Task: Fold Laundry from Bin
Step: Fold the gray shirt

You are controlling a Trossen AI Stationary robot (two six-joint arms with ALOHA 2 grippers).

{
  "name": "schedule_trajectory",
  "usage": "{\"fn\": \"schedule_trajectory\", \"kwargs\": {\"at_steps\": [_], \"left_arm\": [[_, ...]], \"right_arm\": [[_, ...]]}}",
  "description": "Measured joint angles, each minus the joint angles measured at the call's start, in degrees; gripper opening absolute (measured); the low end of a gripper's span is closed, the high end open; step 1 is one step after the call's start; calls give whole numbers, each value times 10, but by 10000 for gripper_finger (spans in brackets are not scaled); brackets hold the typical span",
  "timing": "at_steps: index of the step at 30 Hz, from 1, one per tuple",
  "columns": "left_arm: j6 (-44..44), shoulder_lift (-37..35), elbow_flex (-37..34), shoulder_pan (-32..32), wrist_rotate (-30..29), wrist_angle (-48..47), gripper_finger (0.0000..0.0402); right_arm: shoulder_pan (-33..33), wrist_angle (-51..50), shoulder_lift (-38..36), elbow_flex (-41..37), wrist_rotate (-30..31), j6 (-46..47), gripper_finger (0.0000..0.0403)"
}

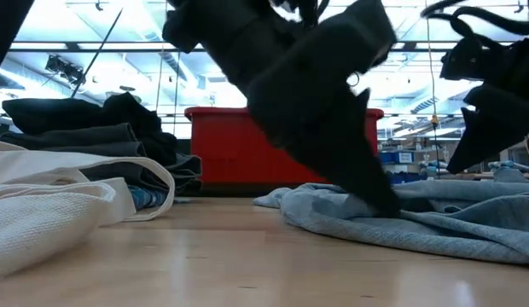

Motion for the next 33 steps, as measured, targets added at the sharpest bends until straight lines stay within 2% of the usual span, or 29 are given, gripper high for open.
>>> {"fn": "schedule_trajectory", "kwargs": {"at_steps": [4, 7, 9, 13, 14, 19, 24, 30, 33], "left_arm": [[8, 10, 3, 6, -25, -13, 195], [33, 9, 3, 11, -52, -43, 172], [59, 2, 2, 11, -68, -68, 135], [106, -21, 2, 15, -92, -116, 27], [110, -30, 2, 17, -99, -132, 15], [109, -97, 2, 24, -127, -200, 5], [118, -163, 2, 3, -126, -245, 4], [125, -195, 2, -31, -70, -300, 6], [92, -198, 2, -45, -62, -395, 8]], "right_arm": [[12, 10, 2, 0, 4, 3, 237], [18, 19, 2, 0, 4, 4, 237], [21, 23, 1, 0, 8, 5, 237], [27, 33, 1, 0, 26, 5, 237], [28, 34, 1, 0, 26, 5, 237], [40, 31, 1, 0, 25, 5, 237], [61, 33, 1, 0, 37, 26, 237], [91, 45, 1, 0, 58, 27, 237], [110, 70, 1, 0, 62, -15, 237]]}}
